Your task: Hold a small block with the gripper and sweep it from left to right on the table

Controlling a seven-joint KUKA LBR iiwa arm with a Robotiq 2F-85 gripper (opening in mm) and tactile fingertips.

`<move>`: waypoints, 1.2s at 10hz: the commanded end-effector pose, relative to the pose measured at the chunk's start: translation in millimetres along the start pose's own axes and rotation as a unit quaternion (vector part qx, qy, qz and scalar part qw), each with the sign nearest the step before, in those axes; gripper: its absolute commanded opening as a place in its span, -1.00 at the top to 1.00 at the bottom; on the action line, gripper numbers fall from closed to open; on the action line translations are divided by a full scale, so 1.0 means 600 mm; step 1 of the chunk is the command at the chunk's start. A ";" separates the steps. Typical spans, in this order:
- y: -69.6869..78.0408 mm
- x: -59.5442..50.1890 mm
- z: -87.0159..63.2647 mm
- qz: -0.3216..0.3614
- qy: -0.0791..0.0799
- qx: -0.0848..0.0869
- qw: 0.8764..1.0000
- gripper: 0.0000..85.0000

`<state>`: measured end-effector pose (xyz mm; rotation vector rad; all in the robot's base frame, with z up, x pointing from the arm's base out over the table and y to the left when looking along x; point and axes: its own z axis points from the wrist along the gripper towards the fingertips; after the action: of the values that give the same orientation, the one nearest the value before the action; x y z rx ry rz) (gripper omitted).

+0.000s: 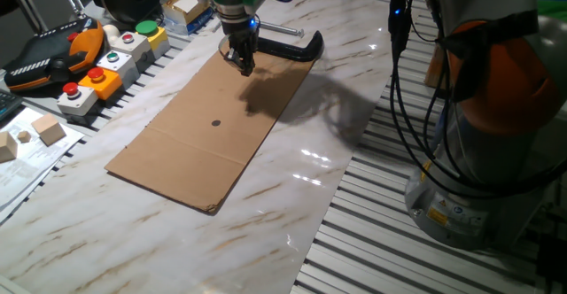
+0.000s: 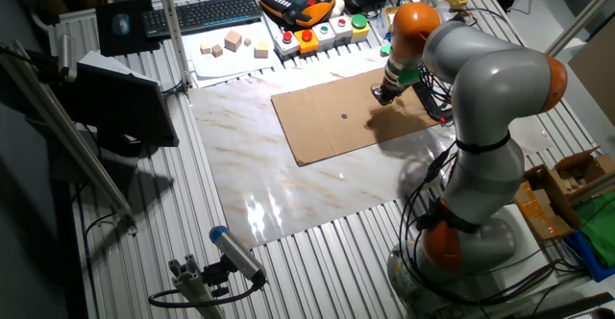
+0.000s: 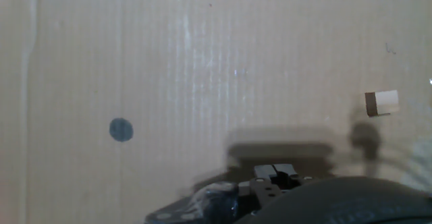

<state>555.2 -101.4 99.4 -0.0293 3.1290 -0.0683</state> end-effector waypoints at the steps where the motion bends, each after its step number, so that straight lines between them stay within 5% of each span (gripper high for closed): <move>1: -0.003 -0.004 0.001 -0.002 0.000 0.000 1.000 0.98; 4: -0.030 -0.031 0.007 -0.015 0.003 -0.003 1.000 0.98; 12: -0.076 -0.063 0.030 -0.021 -0.003 -0.002 1.000 0.98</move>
<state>594.0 -147.5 83.3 -0.0953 3.1220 -0.0664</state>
